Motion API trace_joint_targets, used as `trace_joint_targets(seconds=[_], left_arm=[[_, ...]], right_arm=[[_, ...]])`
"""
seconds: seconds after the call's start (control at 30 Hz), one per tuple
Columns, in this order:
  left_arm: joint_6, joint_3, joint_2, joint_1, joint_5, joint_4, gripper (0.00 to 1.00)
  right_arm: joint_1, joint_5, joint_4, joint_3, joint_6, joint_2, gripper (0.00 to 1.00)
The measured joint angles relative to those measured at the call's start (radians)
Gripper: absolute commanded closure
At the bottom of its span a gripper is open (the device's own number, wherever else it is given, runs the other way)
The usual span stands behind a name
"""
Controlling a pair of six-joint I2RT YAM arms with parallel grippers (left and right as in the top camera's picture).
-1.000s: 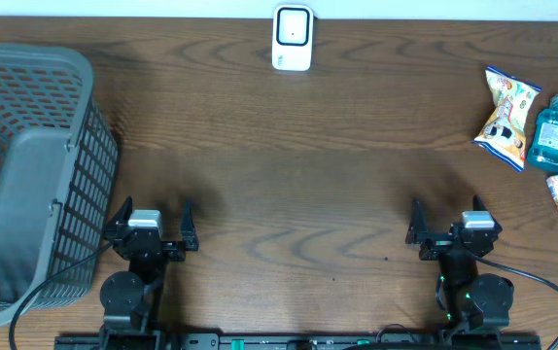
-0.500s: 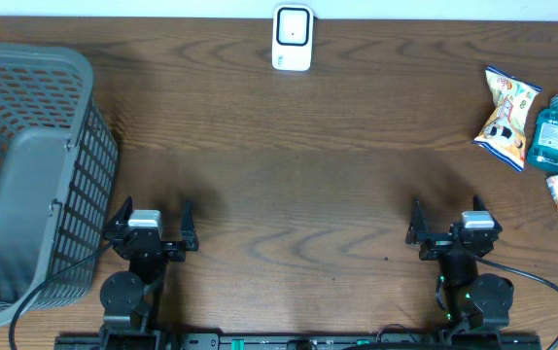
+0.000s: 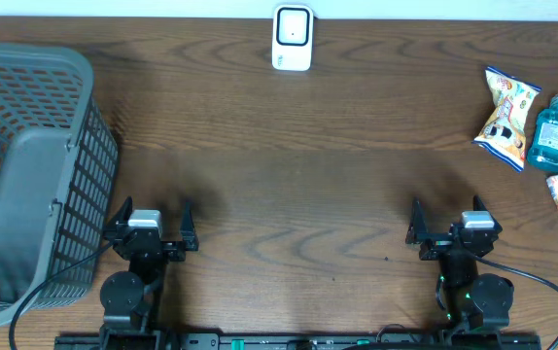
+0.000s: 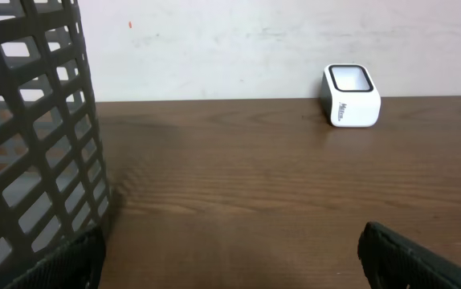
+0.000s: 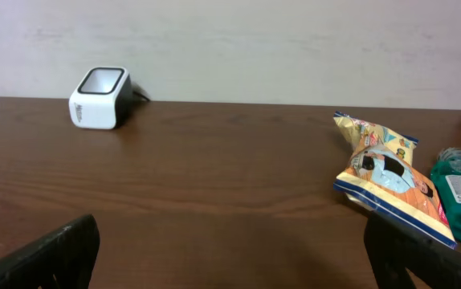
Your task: Scan the item barcode
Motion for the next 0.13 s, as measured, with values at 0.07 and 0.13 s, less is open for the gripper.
trace_joint_targets(seconds=[0.07, 0.13], left_arm=[[0.000, 0.000, 0.000, 0.000, 0.000, 0.000, 0.02], [0.000, 0.000, 0.000, 0.000, 0.000, 0.000, 0.02]], right_arm=[[0.000, 0.000, 0.000, 0.000, 0.000, 0.000, 0.01], [0.000, 0.000, 0.000, 0.000, 0.000, 0.000, 0.01]])
